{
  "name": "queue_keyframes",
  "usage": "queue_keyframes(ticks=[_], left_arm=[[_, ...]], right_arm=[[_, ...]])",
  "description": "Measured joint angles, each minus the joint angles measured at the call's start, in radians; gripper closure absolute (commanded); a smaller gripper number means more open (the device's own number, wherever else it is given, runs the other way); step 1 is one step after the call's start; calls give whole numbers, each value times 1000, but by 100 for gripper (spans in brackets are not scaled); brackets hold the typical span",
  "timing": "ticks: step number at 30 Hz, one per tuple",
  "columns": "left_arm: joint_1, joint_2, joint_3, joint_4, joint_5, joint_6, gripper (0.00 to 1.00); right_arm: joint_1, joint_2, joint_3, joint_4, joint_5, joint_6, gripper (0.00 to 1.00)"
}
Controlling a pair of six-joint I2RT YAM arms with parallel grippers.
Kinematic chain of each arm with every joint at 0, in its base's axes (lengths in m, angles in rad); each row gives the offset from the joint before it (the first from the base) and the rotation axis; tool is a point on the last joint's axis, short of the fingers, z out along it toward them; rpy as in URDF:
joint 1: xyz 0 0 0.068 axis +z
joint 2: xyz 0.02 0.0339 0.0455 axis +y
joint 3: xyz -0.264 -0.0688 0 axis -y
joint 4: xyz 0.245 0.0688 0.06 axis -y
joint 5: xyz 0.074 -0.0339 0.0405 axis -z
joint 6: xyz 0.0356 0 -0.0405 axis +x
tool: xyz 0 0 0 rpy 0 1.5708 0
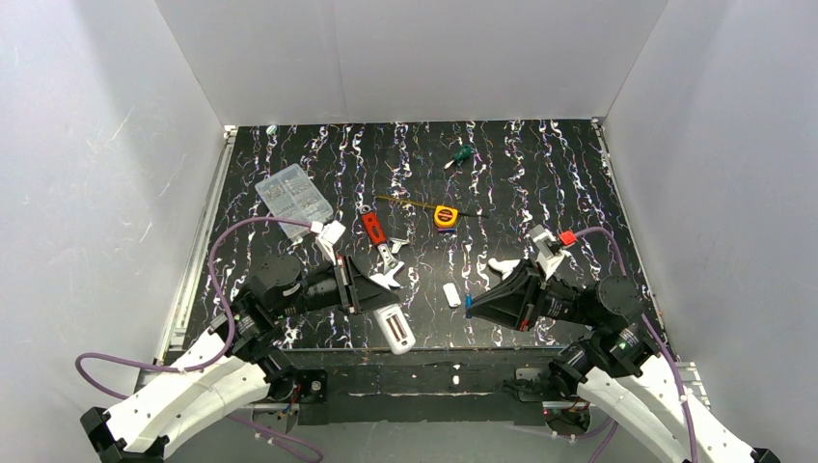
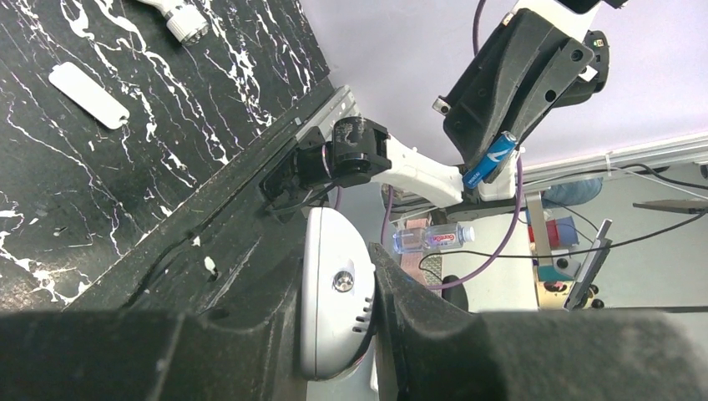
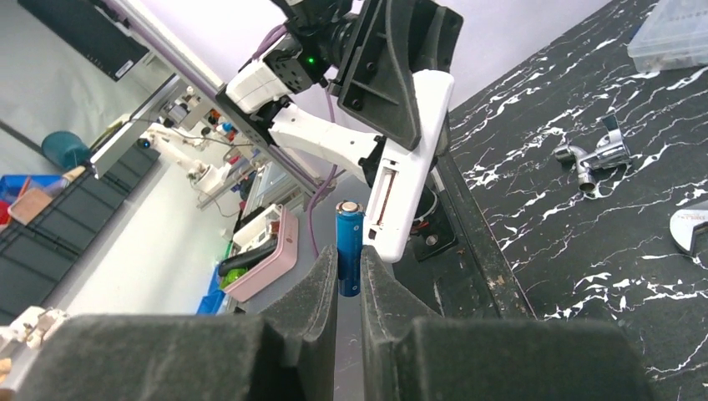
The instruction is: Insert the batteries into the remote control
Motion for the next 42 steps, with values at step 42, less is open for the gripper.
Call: queue_keyframes(ticks=[42], left_arm=[[0, -45, 12, 12, 18, 49, 100]], right_arm=[[0, -58, 23, -101, -309, -637, 99]])
